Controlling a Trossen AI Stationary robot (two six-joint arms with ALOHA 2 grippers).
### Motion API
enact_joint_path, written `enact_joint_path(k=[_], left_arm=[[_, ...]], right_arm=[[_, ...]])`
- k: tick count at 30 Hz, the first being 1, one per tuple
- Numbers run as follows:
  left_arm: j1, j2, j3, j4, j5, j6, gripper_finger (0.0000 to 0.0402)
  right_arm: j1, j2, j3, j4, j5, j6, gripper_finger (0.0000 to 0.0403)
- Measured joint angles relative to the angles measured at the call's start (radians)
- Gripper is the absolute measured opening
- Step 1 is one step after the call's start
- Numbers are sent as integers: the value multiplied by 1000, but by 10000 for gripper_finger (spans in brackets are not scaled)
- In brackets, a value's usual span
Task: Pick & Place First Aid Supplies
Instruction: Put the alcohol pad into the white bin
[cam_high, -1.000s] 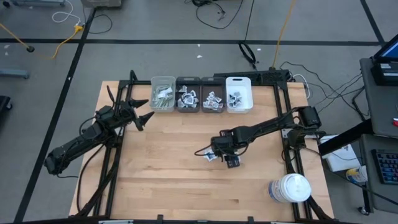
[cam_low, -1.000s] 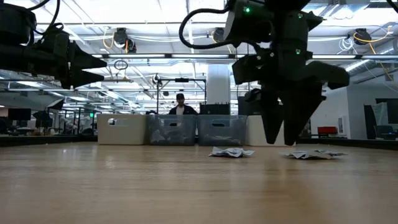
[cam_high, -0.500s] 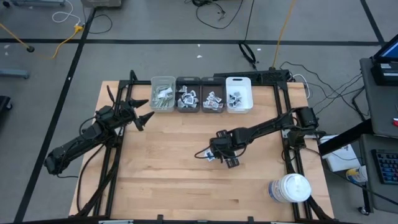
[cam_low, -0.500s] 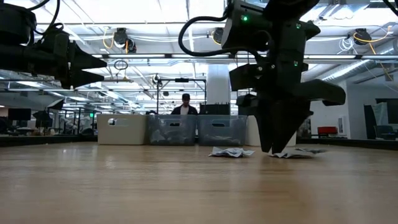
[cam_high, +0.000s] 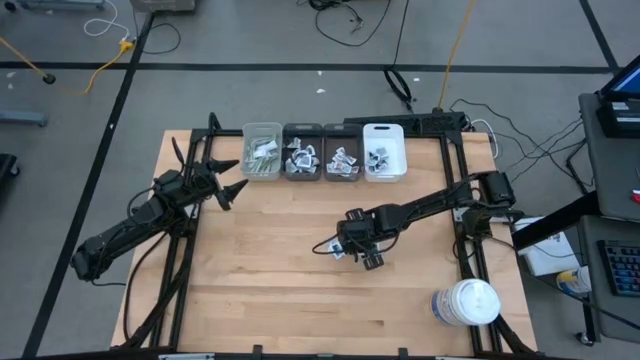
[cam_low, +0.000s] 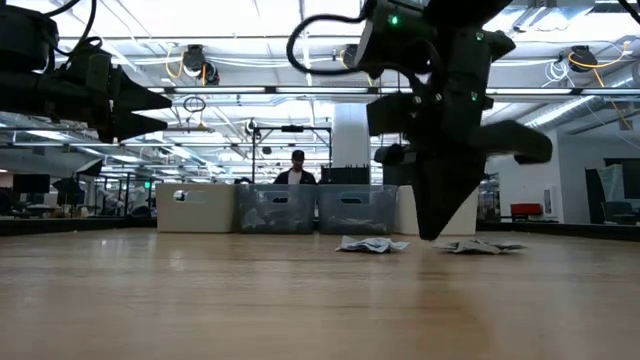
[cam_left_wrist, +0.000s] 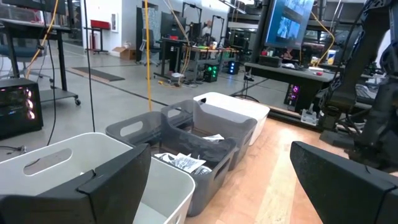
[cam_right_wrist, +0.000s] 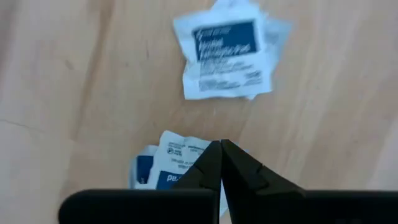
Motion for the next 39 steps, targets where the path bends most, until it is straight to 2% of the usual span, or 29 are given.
enact_joint_path(k=[5, 14, 19, 24, 39], left_arm=[[0, 0, 0, 0, 0, 0, 392], [0, 0, 0, 0, 0, 0, 392], [0, 0, 0, 0, 0, 0, 392], [0, 0, 0, 0, 0, 0, 392], [0, 0, 0, 3, 1, 0, 392]], right_arm=[[0, -49, 4, 8, 0, 51, 20], [0, -76, 0, -30, -52, 176, 139], [-8, -76, -29, -33, -51, 185, 177], [-7, -77, -29, -26, -48, 182, 184], [-27, -1, -84, 93, -31, 117, 161]])
